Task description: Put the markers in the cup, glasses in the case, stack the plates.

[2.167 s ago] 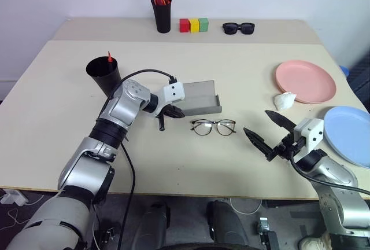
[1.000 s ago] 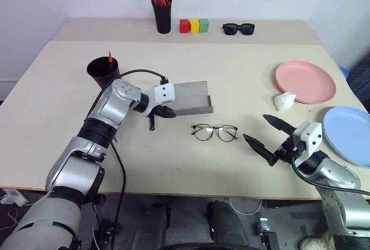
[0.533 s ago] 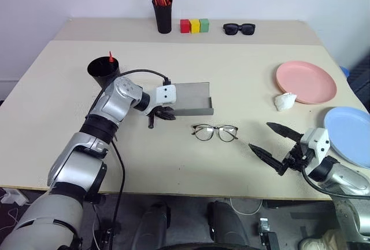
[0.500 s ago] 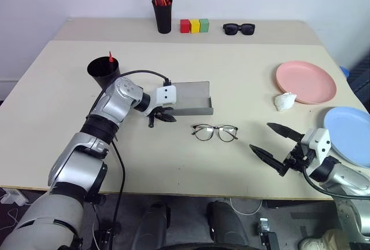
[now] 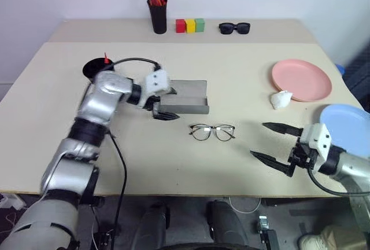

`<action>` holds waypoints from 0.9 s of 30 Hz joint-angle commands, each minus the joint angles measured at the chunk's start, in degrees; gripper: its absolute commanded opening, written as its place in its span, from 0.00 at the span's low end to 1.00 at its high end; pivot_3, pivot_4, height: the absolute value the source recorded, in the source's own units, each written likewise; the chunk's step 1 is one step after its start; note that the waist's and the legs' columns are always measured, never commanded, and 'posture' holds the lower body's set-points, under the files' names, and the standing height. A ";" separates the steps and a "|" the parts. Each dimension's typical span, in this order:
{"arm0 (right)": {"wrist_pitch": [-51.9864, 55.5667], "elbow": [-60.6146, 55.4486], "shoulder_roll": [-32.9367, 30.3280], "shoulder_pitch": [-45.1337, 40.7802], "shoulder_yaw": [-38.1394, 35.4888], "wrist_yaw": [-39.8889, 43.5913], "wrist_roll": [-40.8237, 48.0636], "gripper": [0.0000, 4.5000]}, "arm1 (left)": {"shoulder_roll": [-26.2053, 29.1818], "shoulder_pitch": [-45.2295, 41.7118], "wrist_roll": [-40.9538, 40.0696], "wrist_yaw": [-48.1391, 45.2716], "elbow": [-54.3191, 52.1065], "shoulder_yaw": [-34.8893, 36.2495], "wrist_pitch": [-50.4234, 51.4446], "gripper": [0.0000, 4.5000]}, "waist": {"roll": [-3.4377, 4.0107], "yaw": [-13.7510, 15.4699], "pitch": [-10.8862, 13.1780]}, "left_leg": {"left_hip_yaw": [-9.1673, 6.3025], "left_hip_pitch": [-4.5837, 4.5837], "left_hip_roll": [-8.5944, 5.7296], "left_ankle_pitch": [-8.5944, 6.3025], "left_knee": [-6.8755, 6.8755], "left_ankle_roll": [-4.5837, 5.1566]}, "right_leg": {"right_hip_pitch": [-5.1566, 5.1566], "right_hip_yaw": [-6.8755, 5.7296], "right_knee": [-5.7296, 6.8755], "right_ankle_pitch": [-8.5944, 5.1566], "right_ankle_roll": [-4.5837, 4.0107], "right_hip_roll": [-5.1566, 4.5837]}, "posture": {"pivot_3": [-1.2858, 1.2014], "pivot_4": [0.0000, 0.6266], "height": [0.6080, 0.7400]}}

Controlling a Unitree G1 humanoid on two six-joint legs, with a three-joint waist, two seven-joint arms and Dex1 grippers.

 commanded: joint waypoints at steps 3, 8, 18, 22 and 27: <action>3.22 4.06 -1.47 -9.63 6.20 4.27 -0.71 1.00 | 8.07 11.56 -10.62 -0.67 -21.36 6.32 14.70 0.99 | 0.02 0.13 0.03 | 0.01 -0.02 0.00 -0.01 0.03 0.01 | 0.01 0.01 0.00 0.00 -0.01 0.00 | 0.52 0.24 1.00; -1.51 13.84 0.70 -21.08 13.12 6.13 -7.47 1.00 | 13.09 22.57 -12.16 3.66 -32.89 8.65 16.94 0.99 | -0.01 0.61 0.05 | 0.02 -0.02 -0.01 -0.01 0.09 0.01 | 0.06 0.01 -0.05 -0.01 -0.03 -0.03 | 0.52 0.24 1.00; -6.78 31.53 6.61 -36.48 24.53 12.05 -16.91 1.00 | 12.10 29.89 -13.10 14.92 -38.12 9.70 19.21 0.99 | -0.01 0.44 0.06 | 0.02 -0.05 -0.03 -0.01 0.06 0.00 | 0.02 0.01 -0.09 0.00 -0.02 -0.04 | 0.52 0.24 1.00; -4.44 33.71 8.44 -39.84 26.97 14.17 -18.15 1.00 | 11.99 30.99 -13.70 17.05 -39.06 9.34 19.35 0.99 | 0.01 0.17 0.07 | 0.02 -0.05 -0.02 -0.01 0.04 0.00 | -0.04 0.00 -0.06 0.00 -0.03 -0.03 | 0.52 0.24 1.00; -2.81 35.57 10.67 -43.29 28.48 16.09 -18.80 1.00 | 11.99 30.78 -14.35 18.59 -38.77 8.75 19.35 0.99 | 0.01 0.12 0.07 | 0.02 -0.04 -0.02 -0.01 0.03 0.00 | -0.05 0.01 -0.05 0.01 -0.03 -0.03 | 0.52 0.24 1.00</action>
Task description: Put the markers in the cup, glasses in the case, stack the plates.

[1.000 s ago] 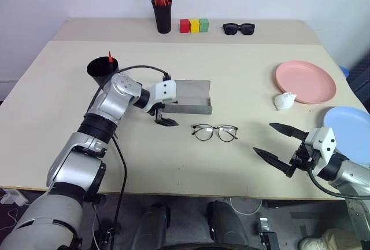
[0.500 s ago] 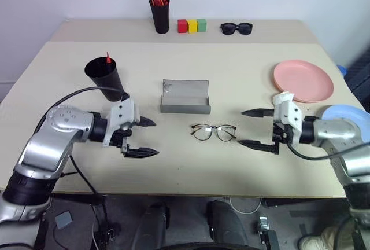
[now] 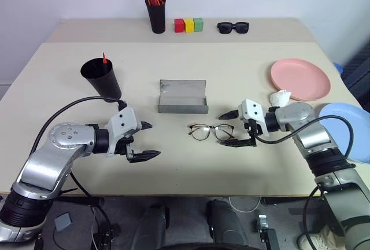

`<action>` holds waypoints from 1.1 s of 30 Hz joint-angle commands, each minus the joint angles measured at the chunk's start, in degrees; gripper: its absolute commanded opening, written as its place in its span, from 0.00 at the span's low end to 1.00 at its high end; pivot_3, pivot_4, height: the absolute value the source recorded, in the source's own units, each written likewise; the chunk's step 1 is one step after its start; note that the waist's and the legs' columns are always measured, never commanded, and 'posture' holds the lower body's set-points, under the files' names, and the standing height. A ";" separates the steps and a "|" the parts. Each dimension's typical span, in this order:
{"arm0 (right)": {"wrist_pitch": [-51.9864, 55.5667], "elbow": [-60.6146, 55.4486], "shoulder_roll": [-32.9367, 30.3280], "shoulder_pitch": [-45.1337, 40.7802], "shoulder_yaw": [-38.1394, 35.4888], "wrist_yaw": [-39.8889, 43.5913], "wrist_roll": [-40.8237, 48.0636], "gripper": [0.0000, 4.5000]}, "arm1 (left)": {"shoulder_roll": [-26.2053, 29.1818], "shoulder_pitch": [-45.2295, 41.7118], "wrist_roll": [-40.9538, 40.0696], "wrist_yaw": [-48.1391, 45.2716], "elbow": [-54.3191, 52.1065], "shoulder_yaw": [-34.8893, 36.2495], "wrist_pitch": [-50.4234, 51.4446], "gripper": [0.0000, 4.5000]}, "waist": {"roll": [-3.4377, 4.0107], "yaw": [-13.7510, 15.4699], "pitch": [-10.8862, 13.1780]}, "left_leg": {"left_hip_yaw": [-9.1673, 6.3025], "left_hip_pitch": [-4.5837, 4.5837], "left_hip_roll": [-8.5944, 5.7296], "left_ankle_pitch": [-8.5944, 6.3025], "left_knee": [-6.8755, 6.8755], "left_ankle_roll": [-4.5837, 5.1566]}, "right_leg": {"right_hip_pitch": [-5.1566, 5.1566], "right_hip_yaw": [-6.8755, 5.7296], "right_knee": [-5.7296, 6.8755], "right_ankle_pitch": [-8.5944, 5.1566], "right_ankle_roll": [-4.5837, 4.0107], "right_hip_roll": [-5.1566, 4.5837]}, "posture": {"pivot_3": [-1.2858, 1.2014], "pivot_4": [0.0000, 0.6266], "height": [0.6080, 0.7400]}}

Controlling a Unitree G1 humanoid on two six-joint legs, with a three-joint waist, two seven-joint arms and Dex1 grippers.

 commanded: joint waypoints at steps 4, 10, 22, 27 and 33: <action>2.87 -0.24 2.24 -3.90 0.74 2.26 0.14 1.00 | 0.37 0.07 -0.93 1.37 -1.26 -0.34 -0.83 0.99 | 0.00 0.11 0.00 | 0.00 0.00 0.00 0.00 0.00 0.00 | 0.00 0.00 0.00 0.00 0.00 0.00 | 0.52 0.24 1.00; 4.74 -1.14 2.32 -4.21 1.95 4.03 -0.68 1.00 | 0.16 -0.17 -1.36 2.01 -1.31 -1.01 -0.83 0.99 | 0.00 0.06 0.00 | 0.00 -0.01 -0.01 0.00 0.00 0.00 | -0.01 0.00 0.00 0.00 0.00 0.00 | 0.52 0.24 1.00; 4.62 0.51 3.58 -5.19 2.10 3.97 -2.17 0.72 | 0.25 0.30 -1.86 2.82 -1.36 -1.22 -1.01 1.00 | 0.01 0.03 0.00 | 0.00 -0.01 -0.01 0.00 -0.02 0.00 | -0.02 0.00 0.00 0.00 0.00 0.00 | 0.52 0.24 1.00; 4.58 0.41 3.86 -5.09 2.09 3.99 -2.22 0.16 | 0.43 0.46 -1.84 3.15 -1.13 -1.10 -1.10 1.00 | 0.01 0.04 0.00 | 0.00 0.00 -0.01 0.00 -0.02 0.00 | -0.02 0.00 0.00 0.00 0.00 0.00 | 0.52 0.24 1.00; 4.31 -0.14 3.39 -4.29 1.93 4.06 -2.21 0.01 | 0.49 0.68 -1.91 3.44 -1.33 -1.03 -0.91 1.00 | -0.03 -0.02 -0.02 | 0.00 0.06 0.02 0.00 0.02 -0.01 | 0.04 0.00 0.00 0.02 -0.03 0.04 | 0.52 0.24 1.00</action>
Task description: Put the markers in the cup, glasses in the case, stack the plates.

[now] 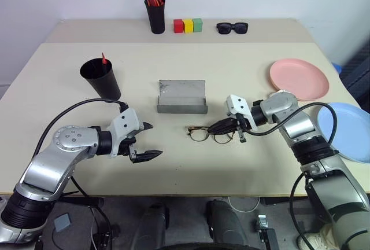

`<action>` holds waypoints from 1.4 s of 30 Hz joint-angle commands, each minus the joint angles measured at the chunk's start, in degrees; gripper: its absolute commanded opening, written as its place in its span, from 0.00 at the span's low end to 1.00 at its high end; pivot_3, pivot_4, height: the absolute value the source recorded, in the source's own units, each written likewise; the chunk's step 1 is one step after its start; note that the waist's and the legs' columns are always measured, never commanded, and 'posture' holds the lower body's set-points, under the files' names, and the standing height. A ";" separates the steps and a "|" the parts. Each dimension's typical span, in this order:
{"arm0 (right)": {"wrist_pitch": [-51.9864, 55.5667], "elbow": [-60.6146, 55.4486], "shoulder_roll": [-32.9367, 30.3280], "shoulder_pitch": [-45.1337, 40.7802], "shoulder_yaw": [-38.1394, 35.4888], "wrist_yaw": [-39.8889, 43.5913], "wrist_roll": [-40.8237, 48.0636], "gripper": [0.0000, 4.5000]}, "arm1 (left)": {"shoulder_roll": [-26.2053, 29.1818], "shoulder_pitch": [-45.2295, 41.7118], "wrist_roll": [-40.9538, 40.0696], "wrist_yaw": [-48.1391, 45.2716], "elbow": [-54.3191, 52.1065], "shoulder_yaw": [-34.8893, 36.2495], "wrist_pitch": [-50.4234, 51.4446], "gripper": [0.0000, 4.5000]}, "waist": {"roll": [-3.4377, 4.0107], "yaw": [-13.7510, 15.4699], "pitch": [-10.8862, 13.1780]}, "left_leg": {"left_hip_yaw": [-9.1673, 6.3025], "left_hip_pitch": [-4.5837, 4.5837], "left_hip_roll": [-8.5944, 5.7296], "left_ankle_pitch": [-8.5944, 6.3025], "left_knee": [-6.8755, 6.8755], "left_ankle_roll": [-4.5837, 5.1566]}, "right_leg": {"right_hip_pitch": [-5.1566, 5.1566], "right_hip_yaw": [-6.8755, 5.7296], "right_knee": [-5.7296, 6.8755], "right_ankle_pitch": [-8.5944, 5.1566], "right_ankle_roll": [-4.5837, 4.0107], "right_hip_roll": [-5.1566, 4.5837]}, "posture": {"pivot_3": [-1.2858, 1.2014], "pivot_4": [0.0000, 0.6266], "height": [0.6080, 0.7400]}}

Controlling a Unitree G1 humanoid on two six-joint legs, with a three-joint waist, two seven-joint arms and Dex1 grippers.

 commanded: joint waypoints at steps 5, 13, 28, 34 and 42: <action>-0.48 -1.43 -1.29 0.84 -1.83 -1.31 -0.02 0.01 | 0.16 -0.56 -0.65 0.49 -1.05 0.59 -0.99 1.00 | 0.00 0.04 0.00 | 0.00 0.00 0.00 0.00 -0.02 0.00 | -0.01 0.00 0.00 0.00 0.00 0.00 | 0.52 0.24 1.00; 7.56 -7.25 -1.18 -3.45 -11.44 -1.98 10.61 0.01 | -0.86 -0.32 -1.12 1.20 -1.28 0.16 -0.90 1.00 | 0.05 0.07 0.03 | 0.00 -0.06 -0.01 0.00 -0.03 0.00 | -0.08 0.00 -0.01 0.00 0.00 -0.01 | 0.52 0.24 1.00; -4.61 12.92 13.53 -17.59 -12.42 -8.18 8.98 0.01 | -0.54 2.49 -2.51 4.62 -4.56 2.07 0.70 1.00 | 0.11 -0.17 0.07 | 0.02 -0.11 -0.01 0.00 -0.17 -0.01 | -0.22 0.03 0.00 0.01 -0.02 -0.01 | 0.52 0.24 1.00; -12.01 24.19 19.37 -20.76 -13.05 -11.02 6.97 0.01 | -0.53 3.90 -3.46 6.91 -6.77 3.22 2.12 1.00 | 0.11 -0.15 0.07 | 0.00 -0.08 0.00 0.04 -0.35 -0.07 | -0.32 0.03 0.06 0.03 -0.05 0.00 | 0.52 0.24 1.00; -20.26 35.25 22.01 -22.53 -12.89 -13.64 3.16 0.01 | -0.06 4.98 -4.11 8.63 -8.33 4.55 3.07 1.00 | 0.12 -0.16 0.08 | 0.00 -0.08 -0.01 0.05 -0.37 -0.09 | -0.32 0.03 0.06 0.03 -0.05 0.00 | 0.52 0.24 1.00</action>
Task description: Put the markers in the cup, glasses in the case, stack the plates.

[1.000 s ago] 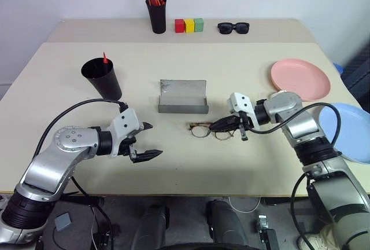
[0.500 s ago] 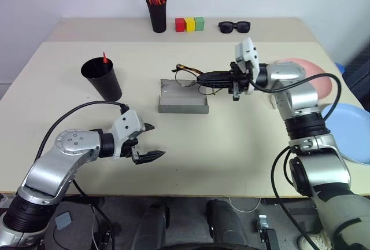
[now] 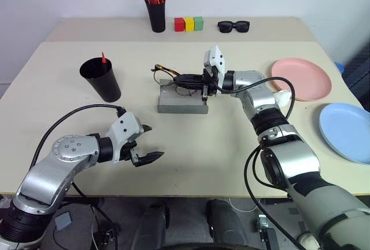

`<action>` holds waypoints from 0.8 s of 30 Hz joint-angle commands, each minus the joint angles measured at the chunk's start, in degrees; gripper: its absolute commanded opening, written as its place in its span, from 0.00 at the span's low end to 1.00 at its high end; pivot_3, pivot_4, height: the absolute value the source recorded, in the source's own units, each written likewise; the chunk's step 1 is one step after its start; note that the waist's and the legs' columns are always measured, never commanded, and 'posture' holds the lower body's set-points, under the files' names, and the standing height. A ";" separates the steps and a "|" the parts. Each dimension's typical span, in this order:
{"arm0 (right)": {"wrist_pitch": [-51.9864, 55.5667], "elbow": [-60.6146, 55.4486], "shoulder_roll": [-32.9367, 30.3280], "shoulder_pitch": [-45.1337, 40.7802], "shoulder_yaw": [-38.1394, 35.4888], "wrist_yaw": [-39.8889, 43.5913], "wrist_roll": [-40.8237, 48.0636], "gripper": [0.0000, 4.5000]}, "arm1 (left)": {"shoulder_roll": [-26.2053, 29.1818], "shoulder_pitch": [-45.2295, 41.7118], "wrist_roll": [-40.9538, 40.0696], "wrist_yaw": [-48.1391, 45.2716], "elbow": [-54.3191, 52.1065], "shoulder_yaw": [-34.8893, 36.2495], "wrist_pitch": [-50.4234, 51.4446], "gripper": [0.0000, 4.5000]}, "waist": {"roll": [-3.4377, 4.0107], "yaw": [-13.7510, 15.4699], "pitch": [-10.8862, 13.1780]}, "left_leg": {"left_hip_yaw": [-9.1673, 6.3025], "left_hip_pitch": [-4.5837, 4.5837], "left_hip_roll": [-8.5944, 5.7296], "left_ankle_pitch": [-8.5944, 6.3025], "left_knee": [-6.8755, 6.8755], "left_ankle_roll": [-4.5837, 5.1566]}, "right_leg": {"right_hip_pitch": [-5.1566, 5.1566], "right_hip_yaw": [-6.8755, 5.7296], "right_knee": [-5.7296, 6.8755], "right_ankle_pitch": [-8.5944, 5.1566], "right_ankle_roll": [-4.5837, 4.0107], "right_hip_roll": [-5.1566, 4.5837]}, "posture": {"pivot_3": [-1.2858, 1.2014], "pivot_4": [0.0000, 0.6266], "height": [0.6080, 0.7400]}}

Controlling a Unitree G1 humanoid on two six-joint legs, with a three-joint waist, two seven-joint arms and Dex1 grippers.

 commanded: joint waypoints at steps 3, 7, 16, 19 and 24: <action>-5.45 5.38 0.17 -2.38 -0.70 -1.60 -2.91 0.01 | 1.16 0.17 -0.70 0.88 -2.23 2.41 0.08 1.00 | 0.00 -0.05 0.00 | 0.00 0.00 0.00 0.00 -0.01 0.00 | -0.01 0.00 0.00 0.00 0.00 0.00 | 0.52 0.24 1.00; -5.72 7.92 -0.72 -2.35 -0.35 -0.52 -4.76 0.08 | 1.27 0.05 -1.00 1.19 -2.32 2.62 0.26 1.00 | 0.00 -0.08 0.00 | 0.00 0.00 0.00 0.01 -0.03 -0.01 | -0.02 0.00 0.00 0.00 0.00 0.01 | 0.52 0.24 1.00; -8.36 8.48 -1.62 -0.75 -0.71 -0.98 -7.20 0.99 | 1.26 -0.38 -1.44 1.88 -1.93 2.49 -0.04 1.00 | 0.01 -0.13 0.00 | 0.00 0.00 0.00 0.01 -0.04 -0.02 | -0.02 0.01 0.00 0.00 0.00 0.01 | 0.52 0.24 1.00; -7.13 5.61 -2.78 0.19 -1.40 0.36 -5.99 0.99 | -0.60 -2.90 -3.13 3.38 -1.01 3.73 0.72 1.00 | 0.01 -0.03 0.00 | 0.00 0.00 0.00 0.02 -0.05 -0.03 | -0.02 0.01 0.00 0.00 0.00 0.01 | 0.52 0.24 1.00; 7.96 -19.85 -10.26 12.28 -5.09 2.11 1.19 0.99 | -6.58 -17.43 -3.64 9.84 8.83 5.51 3.00 1.00 | -0.02 1.43 0.00 | -0.14 -0.03 -0.03 0.08 0.05 -0.14 | 0.09 -0.08 -0.03 0.01 0.02 0.01 | 0.52 0.24 1.00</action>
